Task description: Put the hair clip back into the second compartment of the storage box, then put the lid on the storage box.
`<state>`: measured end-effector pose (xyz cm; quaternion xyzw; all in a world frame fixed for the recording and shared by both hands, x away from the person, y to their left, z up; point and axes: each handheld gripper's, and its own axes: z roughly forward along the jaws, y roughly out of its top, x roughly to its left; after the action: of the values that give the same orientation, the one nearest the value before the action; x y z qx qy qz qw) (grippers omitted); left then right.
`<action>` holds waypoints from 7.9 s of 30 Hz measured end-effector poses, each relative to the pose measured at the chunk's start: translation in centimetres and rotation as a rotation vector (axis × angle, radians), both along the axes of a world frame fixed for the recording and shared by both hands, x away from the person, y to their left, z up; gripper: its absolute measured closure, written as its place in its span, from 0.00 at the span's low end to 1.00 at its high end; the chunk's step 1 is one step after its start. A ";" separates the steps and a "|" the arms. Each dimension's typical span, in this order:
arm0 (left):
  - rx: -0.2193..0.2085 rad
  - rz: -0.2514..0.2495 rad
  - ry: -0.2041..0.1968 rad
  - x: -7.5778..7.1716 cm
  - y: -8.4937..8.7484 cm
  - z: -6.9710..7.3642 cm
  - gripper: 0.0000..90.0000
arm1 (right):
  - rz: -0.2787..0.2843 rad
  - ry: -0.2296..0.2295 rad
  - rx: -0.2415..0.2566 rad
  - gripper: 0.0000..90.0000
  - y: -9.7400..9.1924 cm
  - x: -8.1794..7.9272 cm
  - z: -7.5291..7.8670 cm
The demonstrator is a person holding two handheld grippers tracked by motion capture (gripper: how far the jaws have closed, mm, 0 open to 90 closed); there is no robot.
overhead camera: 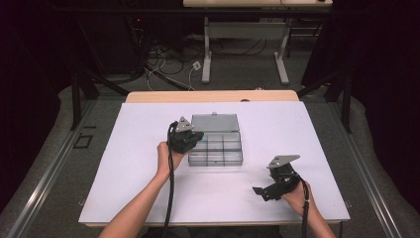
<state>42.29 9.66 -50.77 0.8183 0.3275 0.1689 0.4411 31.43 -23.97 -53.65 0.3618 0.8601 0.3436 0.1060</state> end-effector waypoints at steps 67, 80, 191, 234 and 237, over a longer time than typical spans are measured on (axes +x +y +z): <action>0.012 -0.037 0.024 0.8 -3.0 -1.8 0.99 | 0.006 0.018 -0.006 0.00 0.0 0.0 0.0; 0.033 -0.033 0.038 0.8 -3.4 -2.0 0.99 | 0.003 0.013 -0.016 0.00 0.1 0.0 -0.2; 0.217 -0.043 0.168 0.3 -3.4 -3.4 0.64 | 0.005 -0.009 -0.025 0.00 -0.1 0.5 -0.2; 0.210 -0.045 0.178 0.2 -3.4 -3.4 0.64 | -0.148 -0.100 0.079 1.00 2.9 12.9 2.1; 0.209 -0.046 0.178 0.2 -3.4 -3.4 0.64 | -0.146 -0.096 0.073 1.00 3.3 13.8 1.9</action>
<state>42.47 6.28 -54.21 0.8789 0.3270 0.1189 0.3263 45.22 -20.70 -51.75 0.4100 0.8124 0.3830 0.1588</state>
